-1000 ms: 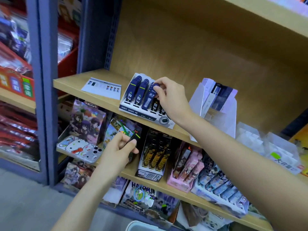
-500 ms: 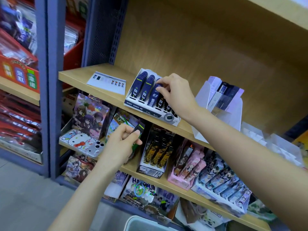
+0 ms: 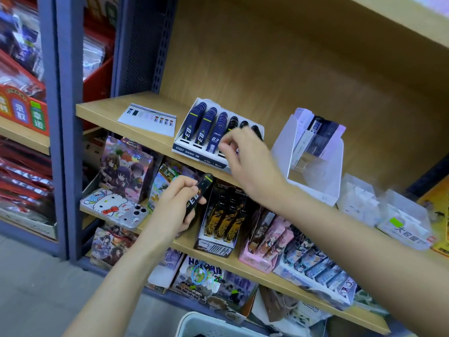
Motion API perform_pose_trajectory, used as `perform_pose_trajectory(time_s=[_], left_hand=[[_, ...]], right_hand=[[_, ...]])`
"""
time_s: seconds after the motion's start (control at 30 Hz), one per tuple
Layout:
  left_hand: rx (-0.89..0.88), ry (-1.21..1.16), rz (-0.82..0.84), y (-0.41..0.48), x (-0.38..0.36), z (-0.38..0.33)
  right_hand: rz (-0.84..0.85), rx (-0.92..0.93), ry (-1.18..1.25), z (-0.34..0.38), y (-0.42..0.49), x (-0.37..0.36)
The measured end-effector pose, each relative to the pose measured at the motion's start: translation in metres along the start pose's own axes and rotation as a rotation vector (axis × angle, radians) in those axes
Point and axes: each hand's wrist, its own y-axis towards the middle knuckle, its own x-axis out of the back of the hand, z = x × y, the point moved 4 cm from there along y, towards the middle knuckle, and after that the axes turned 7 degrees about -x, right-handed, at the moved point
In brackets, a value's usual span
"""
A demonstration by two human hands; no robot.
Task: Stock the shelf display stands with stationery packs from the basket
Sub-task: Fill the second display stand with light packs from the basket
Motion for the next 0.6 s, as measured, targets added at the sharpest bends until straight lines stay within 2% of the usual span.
perform_pose_trajectory(time_s=[0.1, 0.17, 0.37, 0.6], left_hand=[[-0.072, 0.004, 0.046, -0.003, -0.013, -0.005], [-0.114, 0.000, 0.081, -0.006, -0.024, -0.007], [-0.246, 0.030, 0.176, -0.012, -0.055, -0.011], [-0.339, 0.051, 0.330, -0.019, -0.113, -0.009]], right_hand=[[0.196, -0.137, 0.227, -0.004, -0.036, -0.003], [0.258, -0.220, 0.409, -0.011, -0.054, 0.003], [0.258, -0.377, 0.688, -0.047, -0.085, 0.032], [0.139, -0.502, 0.850, -0.087, -0.108, 0.061]])
